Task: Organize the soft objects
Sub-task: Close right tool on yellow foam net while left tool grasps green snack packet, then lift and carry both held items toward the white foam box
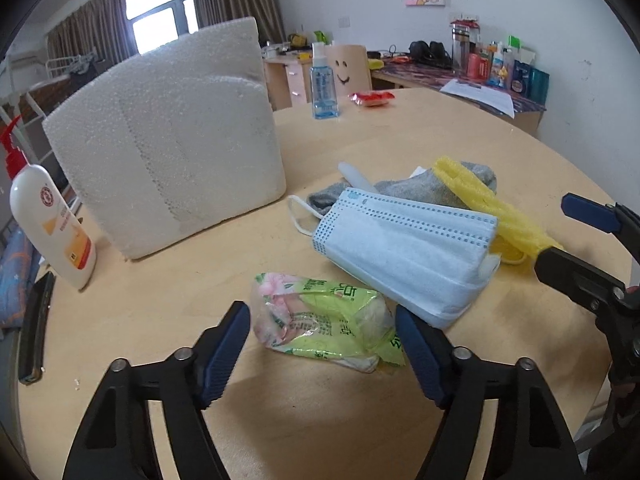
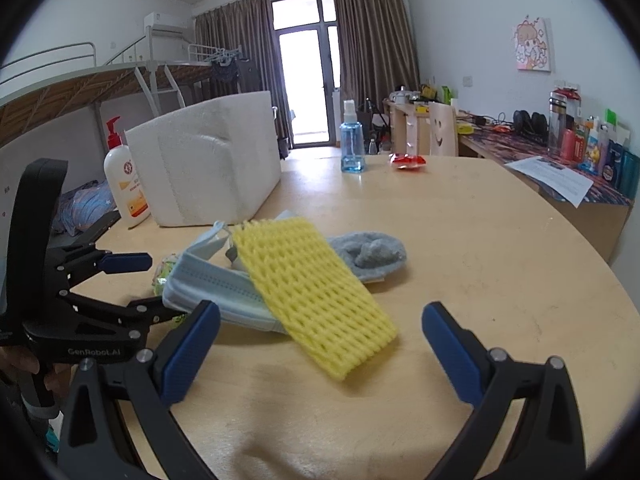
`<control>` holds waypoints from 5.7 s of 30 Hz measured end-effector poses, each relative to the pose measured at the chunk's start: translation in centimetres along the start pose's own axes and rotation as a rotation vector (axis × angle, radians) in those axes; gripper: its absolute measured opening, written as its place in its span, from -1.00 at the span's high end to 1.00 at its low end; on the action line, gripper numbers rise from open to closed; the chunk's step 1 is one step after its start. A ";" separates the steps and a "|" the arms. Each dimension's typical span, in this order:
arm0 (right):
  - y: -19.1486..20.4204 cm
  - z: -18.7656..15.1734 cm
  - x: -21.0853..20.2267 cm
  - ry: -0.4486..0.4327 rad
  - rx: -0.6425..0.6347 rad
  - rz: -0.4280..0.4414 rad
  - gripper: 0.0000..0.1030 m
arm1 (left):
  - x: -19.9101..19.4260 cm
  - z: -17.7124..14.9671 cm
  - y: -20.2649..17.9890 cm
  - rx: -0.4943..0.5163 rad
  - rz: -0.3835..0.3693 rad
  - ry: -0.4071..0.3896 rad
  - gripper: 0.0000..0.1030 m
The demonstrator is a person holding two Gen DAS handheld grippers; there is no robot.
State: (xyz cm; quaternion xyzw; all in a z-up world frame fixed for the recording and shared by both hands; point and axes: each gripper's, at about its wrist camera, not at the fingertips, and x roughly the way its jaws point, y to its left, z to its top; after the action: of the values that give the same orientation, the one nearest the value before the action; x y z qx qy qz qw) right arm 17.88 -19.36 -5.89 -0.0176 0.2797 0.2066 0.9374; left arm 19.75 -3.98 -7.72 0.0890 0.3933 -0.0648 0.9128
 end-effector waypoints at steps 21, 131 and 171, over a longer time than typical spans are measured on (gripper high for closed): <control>-1.4 0.1 2.8 0.155 -0.043 -0.045 0.04 | 0.4 -0.2 1.2 -0.003 -0.093 0.017 -0.02; 9.8 6.4 -6.0 -0.186 -0.172 0.248 0.69 | -18.0 -4.7 5.1 -0.084 0.307 -0.537 0.67; 8.6 14.4 -2.0 -0.194 -0.144 0.225 0.69 | -17.1 4.8 10.9 -0.075 0.043 -0.559 0.67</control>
State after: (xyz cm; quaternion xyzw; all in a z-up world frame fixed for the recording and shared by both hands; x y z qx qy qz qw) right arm 20.40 -10.11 8.00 -0.0333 0.1726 0.3307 0.9272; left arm 13.47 6.44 9.20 0.0423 0.1262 -0.0529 0.9897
